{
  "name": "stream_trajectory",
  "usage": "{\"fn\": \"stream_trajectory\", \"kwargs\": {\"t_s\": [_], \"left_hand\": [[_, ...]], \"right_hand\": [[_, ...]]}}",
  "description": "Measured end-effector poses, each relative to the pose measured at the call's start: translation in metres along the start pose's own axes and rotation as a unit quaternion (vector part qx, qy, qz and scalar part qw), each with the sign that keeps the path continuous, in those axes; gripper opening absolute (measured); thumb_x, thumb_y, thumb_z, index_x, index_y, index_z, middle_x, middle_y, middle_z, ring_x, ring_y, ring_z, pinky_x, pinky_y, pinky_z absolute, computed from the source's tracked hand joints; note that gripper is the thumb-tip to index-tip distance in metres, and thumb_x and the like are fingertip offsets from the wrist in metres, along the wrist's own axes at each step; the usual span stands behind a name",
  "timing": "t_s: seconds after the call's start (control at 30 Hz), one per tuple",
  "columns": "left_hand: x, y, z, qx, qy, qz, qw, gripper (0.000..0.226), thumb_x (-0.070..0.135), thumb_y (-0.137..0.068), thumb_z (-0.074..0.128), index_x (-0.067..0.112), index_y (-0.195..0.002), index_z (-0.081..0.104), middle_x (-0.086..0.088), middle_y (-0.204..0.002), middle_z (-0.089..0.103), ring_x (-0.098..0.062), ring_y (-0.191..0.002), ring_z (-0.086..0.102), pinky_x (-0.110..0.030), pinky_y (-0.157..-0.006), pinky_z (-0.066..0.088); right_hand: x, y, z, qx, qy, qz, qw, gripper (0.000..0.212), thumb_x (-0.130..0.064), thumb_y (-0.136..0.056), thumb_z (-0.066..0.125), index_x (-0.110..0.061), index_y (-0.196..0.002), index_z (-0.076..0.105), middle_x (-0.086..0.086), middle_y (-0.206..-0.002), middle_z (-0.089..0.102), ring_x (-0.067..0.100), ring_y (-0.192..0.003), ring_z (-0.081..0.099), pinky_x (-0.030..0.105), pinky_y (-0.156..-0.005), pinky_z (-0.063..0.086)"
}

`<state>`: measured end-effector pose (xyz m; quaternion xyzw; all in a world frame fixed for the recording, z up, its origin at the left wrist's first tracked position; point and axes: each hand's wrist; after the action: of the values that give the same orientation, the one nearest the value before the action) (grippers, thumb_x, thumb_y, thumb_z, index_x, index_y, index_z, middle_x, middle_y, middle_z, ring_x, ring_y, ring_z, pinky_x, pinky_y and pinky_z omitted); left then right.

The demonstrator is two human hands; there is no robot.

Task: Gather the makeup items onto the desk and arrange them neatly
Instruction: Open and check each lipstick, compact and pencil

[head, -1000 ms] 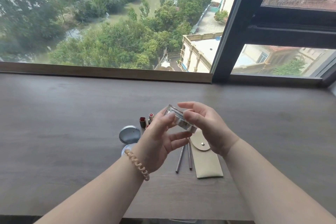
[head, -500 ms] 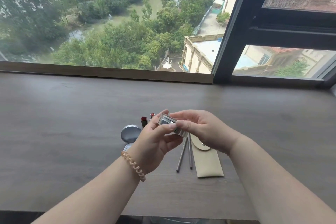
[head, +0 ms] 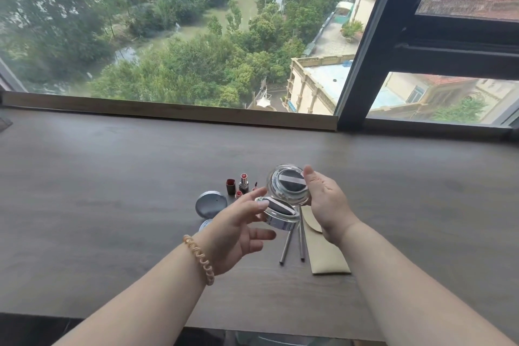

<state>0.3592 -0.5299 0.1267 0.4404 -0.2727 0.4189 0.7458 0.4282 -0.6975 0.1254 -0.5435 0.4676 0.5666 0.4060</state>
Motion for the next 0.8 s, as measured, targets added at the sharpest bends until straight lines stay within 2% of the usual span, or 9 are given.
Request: {"fn": "stream_trajectory", "kwargs": {"t_s": [0.1,0.2,0.27,0.4,0.53,0.6,0.67,0.73,0.8], "left_hand": [[-0.007,0.002,-0.009,0.05,0.009,-0.001,0.999,0.05,0.006,-0.075,0.07,0.015,-0.123,0.058,-0.008,-0.086,0.064,-0.016,-0.057,0.06,-0.021,-0.048,0.047],[-0.015,0.003,-0.015,0.08,0.001,-0.011,0.997,0.047,-0.011,-0.08,0.061,0.01,-0.121,0.058,-0.01,-0.082,0.065,-0.017,-0.058,0.061,-0.025,-0.054,0.053],[-0.019,0.002,-0.018,0.1,-0.01,-0.018,0.995,0.048,-0.013,-0.079,0.061,0.012,-0.12,0.057,-0.009,-0.081,0.065,-0.017,-0.058,0.061,-0.026,-0.056,0.054],[-0.028,-0.003,-0.022,0.141,-0.015,-0.026,0.99,0.047,-0.013,-0.08,0.06,0.011,-0.12,0.056,-0.009,-0.079,0.063,-0.016,-0.054,0.057,-0.026,-0.057,0.054],[-0.04,-0.006,-0.024,0.181,-0.01,-0.031,0.983,0.045,-0.015,-0.082,0.056,0.013,-0.117,0.056,-0.009,-0.086,0.061,-0.015,-0.054,0.059,-0.028,-0.061,0.054],[-0.047,-0.008,-0.028,0.212,-0.011,-0.029,0.977,0.045,-0.015,-0.082,0.055,0.014,-0.117,0.054,-0.01,-0.09,0.059,-0.018,-0.06,0.057,-0.028,-0.063,0.054],[-0.055,-0.012,-0.031,0.247,-0.011,-0.025,0.969,0.046,-0.017,-0.082,0.053,0.015,-0.116,0.052,-0.009,-0.09,0.057,-0.02,-0.065,0.056,-0.03,-0.063,0.052],[-0.062,-0.018,-0.034,0.279,-0.026,-0.023,0.96,0.045,-0.017,-0.082,0.052,0.015,-0.114,0.051,-0.007,-0.086,0.055,-0.021,-0.066,0.055,-0.031,-0.063,0.05],[-0.07,-0.028,-0.039,0.308,-0.063,-0.025,0.949,0.047,-0.016,-0.081,0.054,0.016,-0.115,0.051,-0.007,-0.082,0.055,-0.022,-0.064,0.055,-0.034,-0.06,0.05]], "right_hand": [[0.008,-0.001,0.003,-0.007,0.016,0.007,1.0,0.05,-0.046,-0.092,0.039,-0.007,-0.102,0.068,0.008,-0.099,0.074,0.02,-0.096,0.068,0.03,-0.087,0.051],[0.013,0.001,0.007,-0.026,0.015,0.011,0.999,0.051,-0.05,-0.086,0.042,-0.009,-0.101,0.069,0.006,-0.099,0.074,0.016,-0.096,0.068,0.024,-0.086,0.05],[0.017,0.0,0.01,-0.038,0.017,0.013,0.999,0.049,-0.05,-0.086,0.044,-0.01,-0.101,0.069,0.007,-0.101,0.073,0.016,-0.097,0.067,0.025,-0.088,0.049],[0.031,-0.003,0.014,-0.066,0.038,0.025,0.997,0.053,-0.057,-0.087,0.049,-0.008,-0.098,0.067,0.023,-0.105,0.067,0.026,-0.096,0.062,0.047,-0.095,0.044],[0.042,-0.004,0.019,-0.075,0.052,0.041,0.995,0.049,-0.056,-0.087,0.049,-0.013,-0.097,0.068,0.007,-0.099,0.071,0.014,-0.093,0.061,0.04,-0.094,0.044],[0.046,-0.003,0.019,-0.058,0.067,0.046,0.995,0.04,-0.053,-0.084,0.047,-0.02,-0.096,0.067,-0.002,-0.096,0.069,0.011,-0.092,0.059,0.036,-0.095,0.043],[0.053,-0.002,0.013,-0.008,0.091,0.071,0.993,0.032,-0.05,-0.088,0.05,-0.022,-0.095,0.065,0.001,-0.09,0.064,0.016,-0.088,0.056,0.039,-0.093,0.044],[0.061,0.0,0.005,0.053,0.127,0.098,0.986,0.025,-0.039,-0.094,0.052,-0.018,-0.095,0.065,0.01,-0.088,0.064,0.023,-0.085,0.057,0.035,-0.086,0.047],[0.07,0.004,-0.005,0.088,0.189,0.122,0.97,0.017,-0.032,-0.093,0.053,-0.019,-0.093,0.065,0.001,-0.087,0.066,0.019,-0.085,0.058,0.029,-0.075,0.045]]}}
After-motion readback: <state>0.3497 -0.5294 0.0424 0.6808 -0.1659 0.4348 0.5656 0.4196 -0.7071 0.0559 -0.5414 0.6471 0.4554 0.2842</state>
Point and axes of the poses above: each hand's wrist, its own y-axis away from the middle knuckle, its own z-axis out of the palm, x = y × z
